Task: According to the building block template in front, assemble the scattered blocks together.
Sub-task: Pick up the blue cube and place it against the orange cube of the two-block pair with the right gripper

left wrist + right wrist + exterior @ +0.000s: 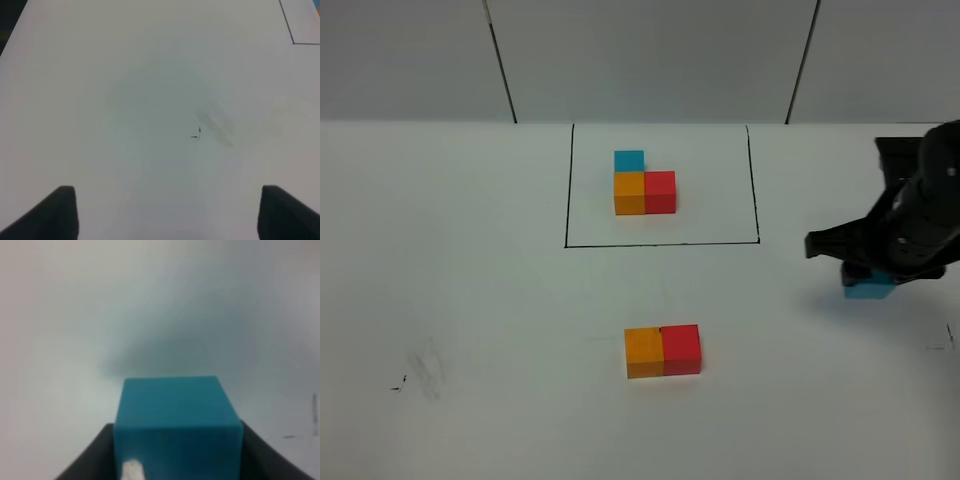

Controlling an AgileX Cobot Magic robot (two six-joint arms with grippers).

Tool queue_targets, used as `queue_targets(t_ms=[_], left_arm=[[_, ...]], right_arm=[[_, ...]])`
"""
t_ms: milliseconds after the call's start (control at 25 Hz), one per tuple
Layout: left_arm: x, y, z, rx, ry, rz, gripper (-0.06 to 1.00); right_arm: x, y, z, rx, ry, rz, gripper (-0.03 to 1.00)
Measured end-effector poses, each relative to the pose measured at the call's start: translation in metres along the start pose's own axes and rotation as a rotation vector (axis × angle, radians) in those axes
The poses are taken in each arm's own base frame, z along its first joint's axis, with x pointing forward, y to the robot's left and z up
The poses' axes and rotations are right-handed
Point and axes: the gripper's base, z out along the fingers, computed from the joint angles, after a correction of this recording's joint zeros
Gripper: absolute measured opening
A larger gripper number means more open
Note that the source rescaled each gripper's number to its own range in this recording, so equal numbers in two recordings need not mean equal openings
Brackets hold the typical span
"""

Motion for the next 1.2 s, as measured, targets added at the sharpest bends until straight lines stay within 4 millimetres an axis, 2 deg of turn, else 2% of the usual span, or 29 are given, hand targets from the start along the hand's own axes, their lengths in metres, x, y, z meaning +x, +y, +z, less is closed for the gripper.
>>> queue_targets(t_ms=[280, 400, 560, 760, 960, 1200], left_arm=[[0.0, 0.0, 0.0, 0.0, 0.0, 0.0, 0.65], [0.0, 0.0, 0.0, 0.0, 0.0, 0.0, 0.65], [0.0, 0.0, 0.0, 0.0, 0.0, 0.0, 0.65], [0.0, 0.0, 0.0, 0.0, 0.0, 0.0, 0.65], [0.0, 0.0, 0.0, 0.0, 0.0, 0.0, 0.65], [0.0, 0.0, 0.0, 0.0, 0.0, 0.0, 0.65]], right_arm=[[-0.012, 0.068, -0.024, 0.03, -0.018, 0.061, 0.25], [-0.018, 0.092, -0.021, 0.07, -0.004, 0.072, 0.25], [-0.024, 0.121, -0.008, 0.087, 0.022, 0.036, 0.25], [-0.02, 0.145, 0.011, 0.048, 0.058, 0.025, 0.25], [-0.017, 0.158, 0.019, 0.006, 0.05, 0.007, 0.25], [-0.012, 0.185, 0.022, -0.012, 0.037, -0.052, 0.25]])
